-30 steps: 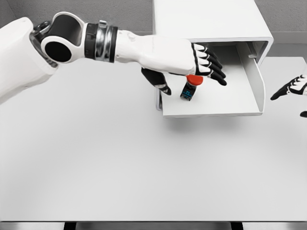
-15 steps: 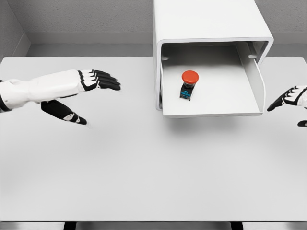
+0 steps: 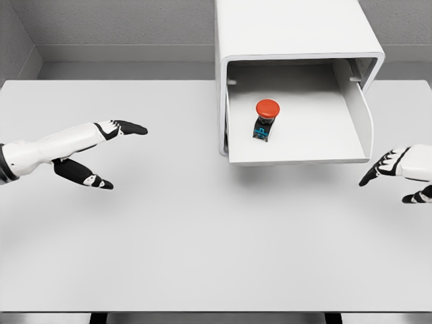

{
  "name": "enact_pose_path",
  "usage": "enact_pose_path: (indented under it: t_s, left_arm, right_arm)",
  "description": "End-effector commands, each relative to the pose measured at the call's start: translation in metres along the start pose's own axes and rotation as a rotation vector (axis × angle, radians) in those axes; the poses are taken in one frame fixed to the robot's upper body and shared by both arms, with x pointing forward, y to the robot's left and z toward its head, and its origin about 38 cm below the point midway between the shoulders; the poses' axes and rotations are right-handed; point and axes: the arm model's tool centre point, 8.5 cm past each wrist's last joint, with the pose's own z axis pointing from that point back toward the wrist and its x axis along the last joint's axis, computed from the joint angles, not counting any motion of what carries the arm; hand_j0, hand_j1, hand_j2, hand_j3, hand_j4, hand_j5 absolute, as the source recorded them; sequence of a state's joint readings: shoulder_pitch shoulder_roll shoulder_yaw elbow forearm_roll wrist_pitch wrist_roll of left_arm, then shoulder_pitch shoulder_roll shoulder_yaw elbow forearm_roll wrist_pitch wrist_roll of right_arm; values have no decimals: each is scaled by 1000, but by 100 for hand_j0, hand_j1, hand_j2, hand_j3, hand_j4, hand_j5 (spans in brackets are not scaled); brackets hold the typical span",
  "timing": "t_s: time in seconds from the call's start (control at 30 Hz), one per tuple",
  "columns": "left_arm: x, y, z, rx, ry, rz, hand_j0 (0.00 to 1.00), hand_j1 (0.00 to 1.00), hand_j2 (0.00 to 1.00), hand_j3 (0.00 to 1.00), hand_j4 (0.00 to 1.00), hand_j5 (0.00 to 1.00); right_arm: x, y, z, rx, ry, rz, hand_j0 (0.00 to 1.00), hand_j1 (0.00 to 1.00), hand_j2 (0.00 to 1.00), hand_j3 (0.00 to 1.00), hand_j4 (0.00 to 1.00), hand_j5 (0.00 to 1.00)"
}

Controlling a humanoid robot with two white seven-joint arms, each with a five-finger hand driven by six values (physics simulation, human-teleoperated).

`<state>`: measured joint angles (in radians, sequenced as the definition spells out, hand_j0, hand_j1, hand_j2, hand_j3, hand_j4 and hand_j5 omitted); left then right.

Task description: Slide open multi-storey tabletop storage cabinets and put open load switch and slide close multi-storey tabletop storage cabinets

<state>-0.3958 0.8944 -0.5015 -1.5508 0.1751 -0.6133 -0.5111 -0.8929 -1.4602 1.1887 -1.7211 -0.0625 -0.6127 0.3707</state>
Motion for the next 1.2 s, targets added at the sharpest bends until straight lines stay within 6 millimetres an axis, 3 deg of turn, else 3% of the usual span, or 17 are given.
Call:
enact_pose_path:
  t_s: [0.0, 1.17]
  left_arm:
    - [0, 1, 0, 7, -1, 7, 100, 100, 100, 100, 100, 100]
    - [0, -1, 3, -8, 8, 1, 100, 100, 100, 100, 100, 100]
  right_arm:
    - [0, -1, 1, 3, 2, -3, 78, 78, 78, 78, 78, 78]
    - [2, -12, -3, -44, -12, 10, 77, 77, 77, 77, 77, 77]
